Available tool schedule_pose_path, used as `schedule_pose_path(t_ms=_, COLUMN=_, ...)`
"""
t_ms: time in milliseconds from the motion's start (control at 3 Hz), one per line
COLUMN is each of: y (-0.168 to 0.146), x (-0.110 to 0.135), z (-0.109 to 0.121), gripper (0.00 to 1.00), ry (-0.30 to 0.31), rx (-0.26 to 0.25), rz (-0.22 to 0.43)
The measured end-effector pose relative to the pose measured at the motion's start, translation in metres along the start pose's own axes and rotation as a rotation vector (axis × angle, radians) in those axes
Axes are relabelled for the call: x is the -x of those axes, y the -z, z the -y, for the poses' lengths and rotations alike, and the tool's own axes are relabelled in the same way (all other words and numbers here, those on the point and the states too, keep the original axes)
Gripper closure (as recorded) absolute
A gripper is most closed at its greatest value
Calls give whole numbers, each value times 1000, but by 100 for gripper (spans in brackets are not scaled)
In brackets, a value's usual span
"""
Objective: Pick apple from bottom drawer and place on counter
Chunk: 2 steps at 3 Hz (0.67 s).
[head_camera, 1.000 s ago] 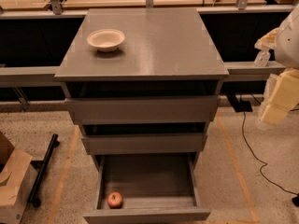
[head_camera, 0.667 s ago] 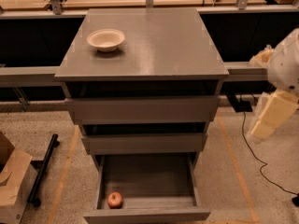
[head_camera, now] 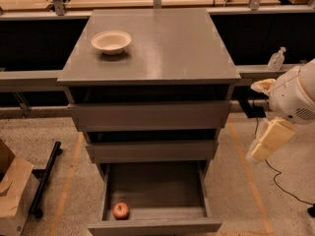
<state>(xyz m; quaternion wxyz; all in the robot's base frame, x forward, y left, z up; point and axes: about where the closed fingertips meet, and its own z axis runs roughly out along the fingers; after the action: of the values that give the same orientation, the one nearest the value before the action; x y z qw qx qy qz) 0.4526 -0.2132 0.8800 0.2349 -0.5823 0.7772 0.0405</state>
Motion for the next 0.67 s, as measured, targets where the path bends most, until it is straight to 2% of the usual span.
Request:
schedule_pose_path(t_ms=333, y=0, x=0, z=0, gripper=0, ry=0, rx=1, rz=-1)
schedule_pose_path(t_ms=667, y=-34, x=-5, z=-8, gripper=0, ry=-38, rx=28, rz=66)
